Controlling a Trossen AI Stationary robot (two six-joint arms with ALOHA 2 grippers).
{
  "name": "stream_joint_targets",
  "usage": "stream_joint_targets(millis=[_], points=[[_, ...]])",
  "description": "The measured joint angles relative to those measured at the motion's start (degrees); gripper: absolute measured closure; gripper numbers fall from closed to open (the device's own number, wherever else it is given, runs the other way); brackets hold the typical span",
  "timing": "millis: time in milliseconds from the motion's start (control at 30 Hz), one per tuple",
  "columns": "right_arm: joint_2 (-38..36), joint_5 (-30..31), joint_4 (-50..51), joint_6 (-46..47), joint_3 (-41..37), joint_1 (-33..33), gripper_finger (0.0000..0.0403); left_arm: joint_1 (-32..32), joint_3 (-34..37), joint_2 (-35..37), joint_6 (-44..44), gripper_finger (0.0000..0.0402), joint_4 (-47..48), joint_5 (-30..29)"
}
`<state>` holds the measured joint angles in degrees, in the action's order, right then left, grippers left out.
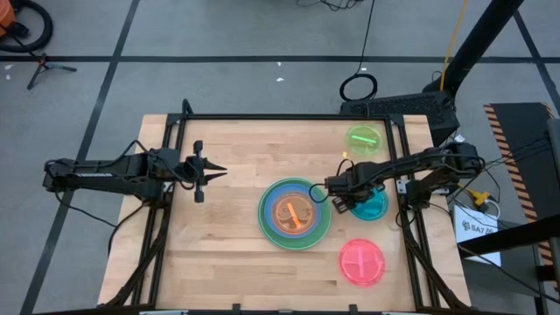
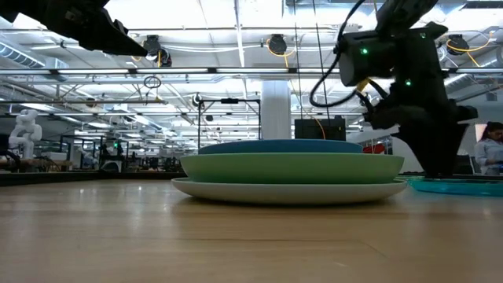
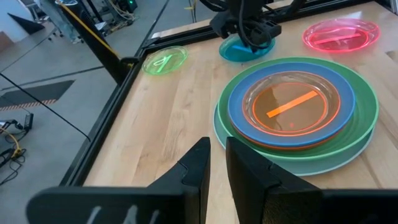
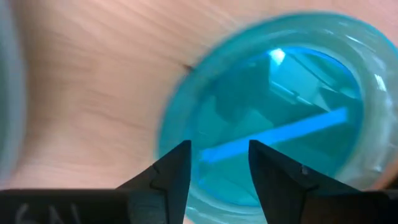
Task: Stack plastic plates
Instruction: Stack the blue plate on top of the orange plate
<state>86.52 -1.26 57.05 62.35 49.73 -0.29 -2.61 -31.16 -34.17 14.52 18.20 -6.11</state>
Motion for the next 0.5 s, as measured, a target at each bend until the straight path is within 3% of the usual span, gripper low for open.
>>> stream_joint_targets(millis=[500], points=[[0.3,-0.3,-6.5,4.7,1.3,5.7,0.0248,0.0,0.0,0.0,-0.3,0.0341,0.0,0.0]])
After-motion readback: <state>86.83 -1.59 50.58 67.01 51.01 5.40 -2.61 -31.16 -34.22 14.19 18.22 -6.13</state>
